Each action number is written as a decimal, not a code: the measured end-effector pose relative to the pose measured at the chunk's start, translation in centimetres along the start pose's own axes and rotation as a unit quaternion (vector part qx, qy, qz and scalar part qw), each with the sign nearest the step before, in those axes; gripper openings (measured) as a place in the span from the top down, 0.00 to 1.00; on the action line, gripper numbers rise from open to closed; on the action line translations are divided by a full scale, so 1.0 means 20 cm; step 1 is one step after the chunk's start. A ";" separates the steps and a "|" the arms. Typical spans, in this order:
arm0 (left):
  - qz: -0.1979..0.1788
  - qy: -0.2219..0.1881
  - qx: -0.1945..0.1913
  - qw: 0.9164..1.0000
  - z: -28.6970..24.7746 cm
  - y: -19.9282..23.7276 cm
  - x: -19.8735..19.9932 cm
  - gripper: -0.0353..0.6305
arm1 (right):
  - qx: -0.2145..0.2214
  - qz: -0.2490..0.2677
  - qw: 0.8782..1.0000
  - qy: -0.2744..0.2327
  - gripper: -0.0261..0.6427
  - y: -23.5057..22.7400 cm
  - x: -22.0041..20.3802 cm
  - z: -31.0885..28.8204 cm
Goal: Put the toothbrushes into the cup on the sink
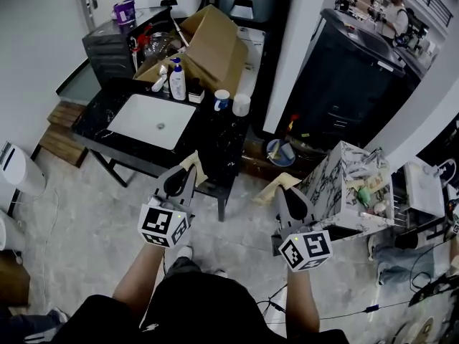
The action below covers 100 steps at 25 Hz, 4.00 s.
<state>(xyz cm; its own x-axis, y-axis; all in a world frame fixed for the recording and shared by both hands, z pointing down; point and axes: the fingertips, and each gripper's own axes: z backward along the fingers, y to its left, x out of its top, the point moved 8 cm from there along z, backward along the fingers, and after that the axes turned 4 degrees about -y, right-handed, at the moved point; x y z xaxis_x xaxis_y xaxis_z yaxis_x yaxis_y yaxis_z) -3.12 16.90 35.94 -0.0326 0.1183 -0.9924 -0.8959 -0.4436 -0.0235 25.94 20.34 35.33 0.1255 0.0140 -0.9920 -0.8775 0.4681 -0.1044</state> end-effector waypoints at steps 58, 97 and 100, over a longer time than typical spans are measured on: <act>0.068 0.001 -0.124 0.990 -0.03 1.25 -0.15 0.93 | -0.121 0.067 0.990 0.011 0.91 0.86 -0.05 -0.81; 0.014 0.054 -0.029 0.998 -1.19 1.08 -0.34 0.93 | -0.073 0.026 0.997 0.005 0.91 -0.37 -0.23 -1.54; 0.011 0.055 -0.024 0.998 -1.24 1.04 -0.36 0.93 | -0.065 0.020 0.998 0.008 0.91 -0.45 -0.26 -1.57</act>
<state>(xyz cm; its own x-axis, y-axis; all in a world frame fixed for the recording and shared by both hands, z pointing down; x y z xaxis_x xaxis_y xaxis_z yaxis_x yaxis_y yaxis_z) -10.54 -15.30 39.69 -0.0012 0.0108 -0.9999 -0.8733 -0.4871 -0.0042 18.65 -11.68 39.22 0.0823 0.0163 -0.9965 -0.9345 0.3488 -0.0714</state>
